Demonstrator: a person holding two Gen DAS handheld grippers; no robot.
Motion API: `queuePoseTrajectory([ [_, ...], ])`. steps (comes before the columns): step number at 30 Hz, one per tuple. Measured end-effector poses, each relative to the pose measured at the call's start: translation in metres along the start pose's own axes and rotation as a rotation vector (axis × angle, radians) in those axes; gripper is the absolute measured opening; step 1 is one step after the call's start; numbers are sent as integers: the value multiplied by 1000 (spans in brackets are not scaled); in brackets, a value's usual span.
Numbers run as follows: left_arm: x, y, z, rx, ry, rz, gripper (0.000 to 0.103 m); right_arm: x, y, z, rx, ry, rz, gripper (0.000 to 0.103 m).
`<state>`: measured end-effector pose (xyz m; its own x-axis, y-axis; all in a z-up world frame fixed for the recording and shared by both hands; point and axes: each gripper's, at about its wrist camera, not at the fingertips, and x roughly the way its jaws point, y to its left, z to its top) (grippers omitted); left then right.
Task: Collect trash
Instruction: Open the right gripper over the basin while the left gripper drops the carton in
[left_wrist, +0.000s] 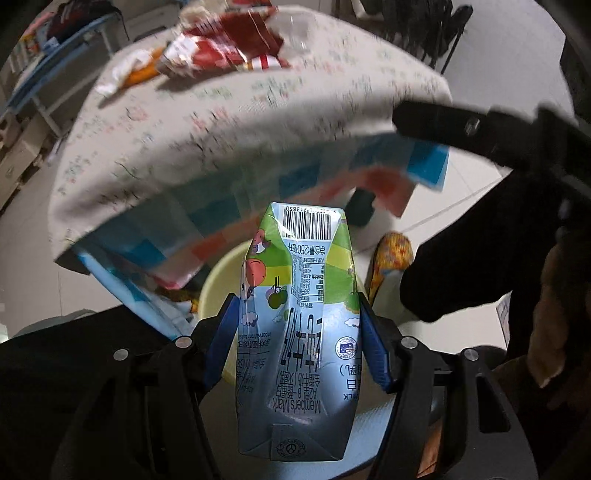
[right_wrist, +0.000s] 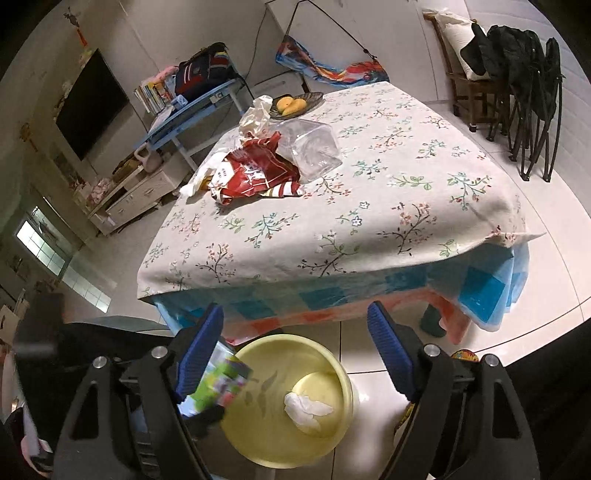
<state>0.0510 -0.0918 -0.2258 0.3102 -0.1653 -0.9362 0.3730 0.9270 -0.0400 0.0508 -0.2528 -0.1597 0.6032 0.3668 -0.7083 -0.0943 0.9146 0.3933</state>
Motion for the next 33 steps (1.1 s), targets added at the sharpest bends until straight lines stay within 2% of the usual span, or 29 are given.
queuePoseTrajectory([
  [8,3,4,-2,-6,5,24,60,1,0,-2,0,-1,6,77],
  [12,-1,5,-1,-9,-23,51,61,0,2,-2,-4,-7,8,77],
  [18,-17,6,2,-17,-110,123,66,-1,2,-2,-3,-13,7,77],
  [25,-43,12,6,-55,-255,218,76,-4,5,-2,-16,-37,4,77],
  [33,-66,26,8,-125,-361,280,83,-12,14,0,-65,-86,-28,77],
])
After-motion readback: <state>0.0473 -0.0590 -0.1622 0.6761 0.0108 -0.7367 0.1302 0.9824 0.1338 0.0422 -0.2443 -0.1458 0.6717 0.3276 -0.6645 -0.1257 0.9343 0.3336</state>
